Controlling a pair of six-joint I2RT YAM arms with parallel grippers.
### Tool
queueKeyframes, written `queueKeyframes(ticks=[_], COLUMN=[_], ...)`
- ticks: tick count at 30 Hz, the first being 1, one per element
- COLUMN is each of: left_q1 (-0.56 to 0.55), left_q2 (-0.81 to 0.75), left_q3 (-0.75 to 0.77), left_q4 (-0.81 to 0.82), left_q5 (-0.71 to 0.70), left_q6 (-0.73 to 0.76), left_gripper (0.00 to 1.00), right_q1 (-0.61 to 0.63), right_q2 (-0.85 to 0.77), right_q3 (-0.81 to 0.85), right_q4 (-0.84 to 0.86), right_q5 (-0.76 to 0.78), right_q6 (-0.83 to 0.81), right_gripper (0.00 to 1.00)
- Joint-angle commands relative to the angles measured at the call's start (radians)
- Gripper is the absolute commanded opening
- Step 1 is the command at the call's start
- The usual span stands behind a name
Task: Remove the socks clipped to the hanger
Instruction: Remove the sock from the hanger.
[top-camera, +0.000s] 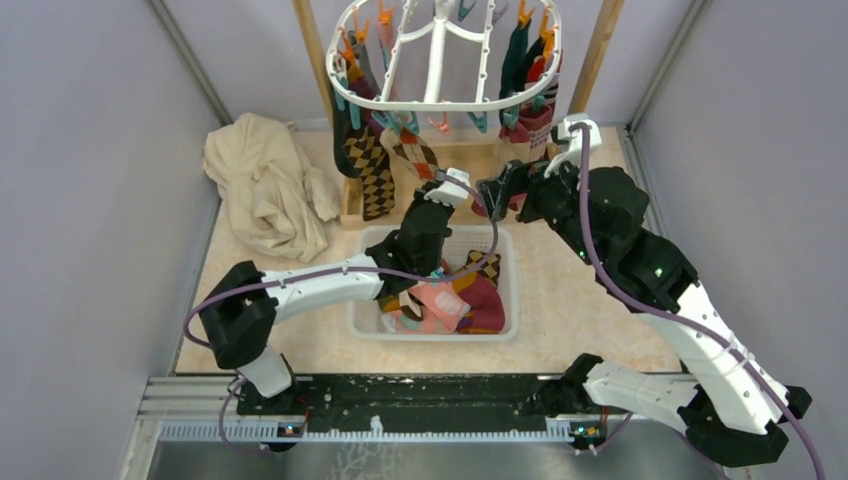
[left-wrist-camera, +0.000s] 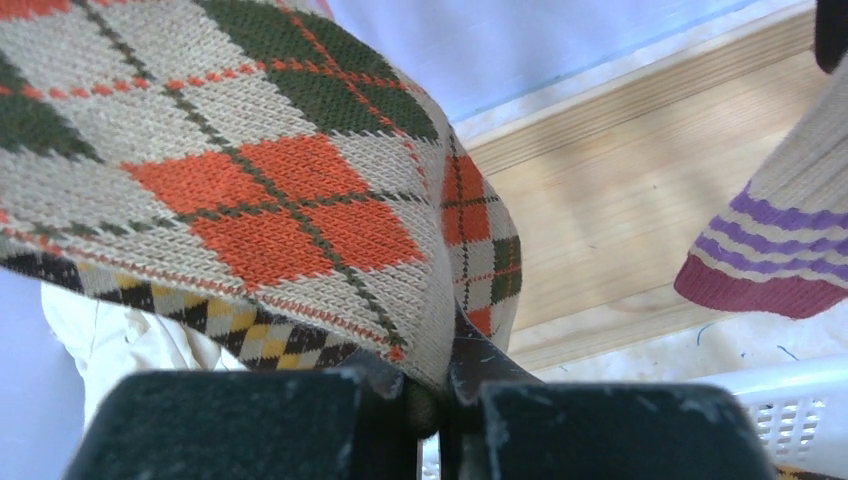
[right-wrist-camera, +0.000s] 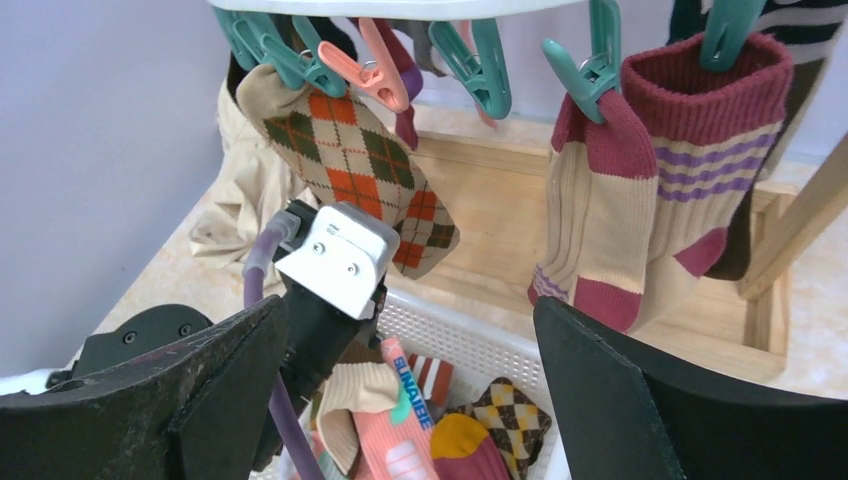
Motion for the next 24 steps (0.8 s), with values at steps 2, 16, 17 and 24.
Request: queueKeyframes(ticks=[2,16,17,24], left_q1=[-0.026,-0.08,-0.087,-0.117], left_q2=[0.045,0.159,0.168,0.23], left_q3=[0.077,0.229,0.237,0.318], left_q4=[0.057,0.111,0.123,0.164], left_q5=[-0.029,-0.043,-0.052,-0.077], left_q6=[0.098,0.269,0.292,0.408], left_gripper=[0.06,0.06,0.06,0.06], right_q1=[-0.005,-0.005,-0.005,-0.006], right_q2=[-0.009,0.031,0.033,0.044], right_q3=[0.084,0.188,0.193,0.221], right_q4=[-0.021,-0.103,-0.106,-0.118], right_q5=[0.086,0.193,0.196,0.204], right_q6=[-0.028,-0.046,-0.046,-0.051], right_gripper=[0.93,0.95,0.95,0.96])
